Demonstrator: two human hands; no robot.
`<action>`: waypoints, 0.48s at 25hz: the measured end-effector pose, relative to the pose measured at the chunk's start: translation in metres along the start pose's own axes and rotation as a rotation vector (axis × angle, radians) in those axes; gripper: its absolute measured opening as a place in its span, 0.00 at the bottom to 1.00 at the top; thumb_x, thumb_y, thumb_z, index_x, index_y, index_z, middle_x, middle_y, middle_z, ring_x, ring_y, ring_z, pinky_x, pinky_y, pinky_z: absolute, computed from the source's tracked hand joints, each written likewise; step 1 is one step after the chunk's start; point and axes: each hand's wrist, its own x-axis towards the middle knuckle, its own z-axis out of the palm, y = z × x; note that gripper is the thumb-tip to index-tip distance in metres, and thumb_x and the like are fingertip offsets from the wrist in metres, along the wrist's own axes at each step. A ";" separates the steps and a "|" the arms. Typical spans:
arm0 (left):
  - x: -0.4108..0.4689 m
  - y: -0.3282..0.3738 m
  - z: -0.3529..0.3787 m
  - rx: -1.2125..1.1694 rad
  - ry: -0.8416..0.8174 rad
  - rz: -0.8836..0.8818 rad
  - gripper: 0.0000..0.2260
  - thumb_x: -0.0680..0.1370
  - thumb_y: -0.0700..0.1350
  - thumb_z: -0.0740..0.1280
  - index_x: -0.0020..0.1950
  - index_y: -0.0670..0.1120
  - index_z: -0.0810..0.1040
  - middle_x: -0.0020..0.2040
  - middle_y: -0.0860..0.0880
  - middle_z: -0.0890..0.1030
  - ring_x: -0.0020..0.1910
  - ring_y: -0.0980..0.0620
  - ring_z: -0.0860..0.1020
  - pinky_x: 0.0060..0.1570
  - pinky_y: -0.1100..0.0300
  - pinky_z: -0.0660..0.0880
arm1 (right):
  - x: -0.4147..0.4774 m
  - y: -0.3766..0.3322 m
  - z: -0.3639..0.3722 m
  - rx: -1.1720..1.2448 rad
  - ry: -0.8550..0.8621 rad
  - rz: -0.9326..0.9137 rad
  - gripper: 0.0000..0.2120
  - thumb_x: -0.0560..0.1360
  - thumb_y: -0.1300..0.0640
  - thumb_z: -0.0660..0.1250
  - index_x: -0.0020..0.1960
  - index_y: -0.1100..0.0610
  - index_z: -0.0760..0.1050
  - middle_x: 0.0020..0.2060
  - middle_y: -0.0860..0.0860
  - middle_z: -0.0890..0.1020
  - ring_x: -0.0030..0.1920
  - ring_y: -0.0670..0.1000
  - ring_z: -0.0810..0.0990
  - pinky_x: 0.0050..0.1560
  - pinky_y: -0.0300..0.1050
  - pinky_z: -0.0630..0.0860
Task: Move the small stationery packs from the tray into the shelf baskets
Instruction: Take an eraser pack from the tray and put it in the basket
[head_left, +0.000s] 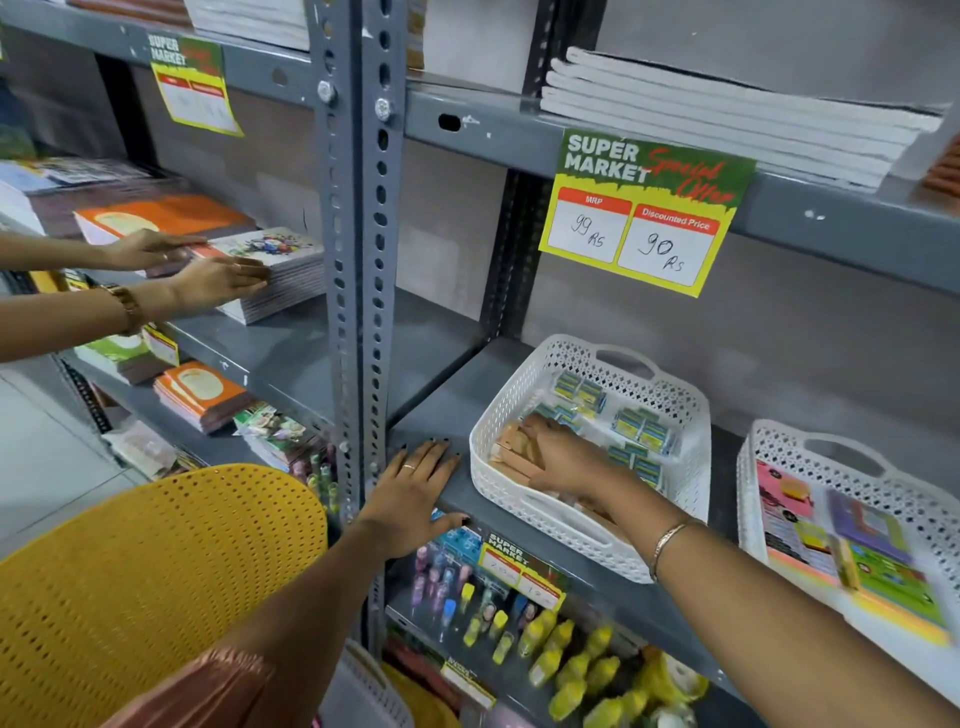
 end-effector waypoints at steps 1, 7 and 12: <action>0.001 0.000 0.001 0.011 0.009 -0.001 0.47 0.68 0.74 0.33 0.75 0.45 0.57 0.75 0.45 0.59 0.74 0.46 0.55 0.70 0.48 0.45 | 0.000 0.000 0.000 -0.003 0.001 0.001 0.40 0.66 0.57 0.73 0.72 0.54 0.56 0.66 0.58 0.71 0.63 0.59 0.73 0.57 0.51 0.74; 0.002 -0.001 0.002 0.037 0.027 0.011 0.47 0.68 0.74 0.32 0.76 0.45 0.54 0.76 0.45 0.56 0.74 0.47 0.52 0.71 0.48 0.45 | -0.005 -0.001 -0.010 0.058 -0.045 0.014 0.45 0.67 0.53 0.75 0.75 0.53 0.51 0.72 0.58 0.66 0.70 0.58 0.67 0.67 0.54 0.70; -0.004 0.004 -0.008 0.048 -0.006 -0.016 0.43 0.69 0.71 0.37 0.76 0.46 0.52 0.77 0.45 0.53 0.75 0.48 0.49 0.71 0.49 0.44 | -0.023 -0.048 -0.043 0.218 0.416 -0.101 0.28 0.73 0.55 0.67 0.69 0.57 0.62 0.61 0.57 0.75 0.61 0.56 0.74 0.57 0.53 0.75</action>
